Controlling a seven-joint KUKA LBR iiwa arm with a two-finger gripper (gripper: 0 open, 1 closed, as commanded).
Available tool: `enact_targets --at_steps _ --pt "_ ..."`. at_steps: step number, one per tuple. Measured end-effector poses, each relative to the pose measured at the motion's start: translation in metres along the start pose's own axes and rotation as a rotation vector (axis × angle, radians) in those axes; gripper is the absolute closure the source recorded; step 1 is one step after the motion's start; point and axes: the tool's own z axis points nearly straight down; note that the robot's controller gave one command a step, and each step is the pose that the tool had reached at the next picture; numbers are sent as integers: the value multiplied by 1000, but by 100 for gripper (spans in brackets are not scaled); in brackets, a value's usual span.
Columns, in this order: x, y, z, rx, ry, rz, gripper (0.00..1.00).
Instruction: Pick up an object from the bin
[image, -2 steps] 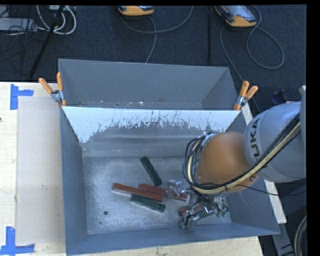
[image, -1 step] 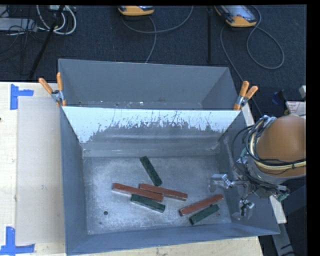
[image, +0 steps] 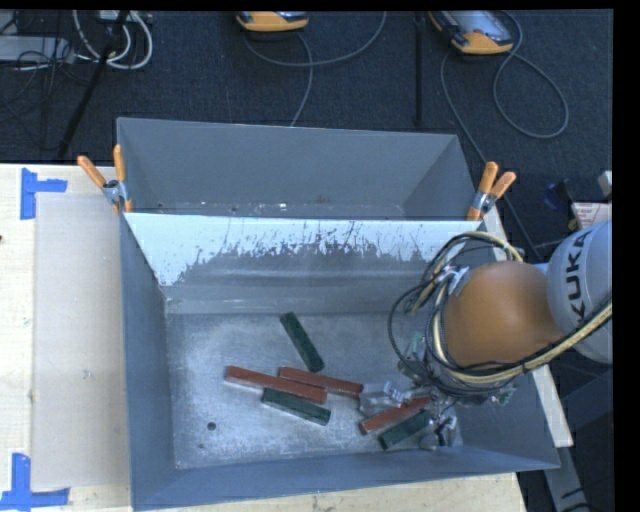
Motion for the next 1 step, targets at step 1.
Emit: enact_targets --at_steps 1 --pt "1 -1 -1 3 0 6 100"
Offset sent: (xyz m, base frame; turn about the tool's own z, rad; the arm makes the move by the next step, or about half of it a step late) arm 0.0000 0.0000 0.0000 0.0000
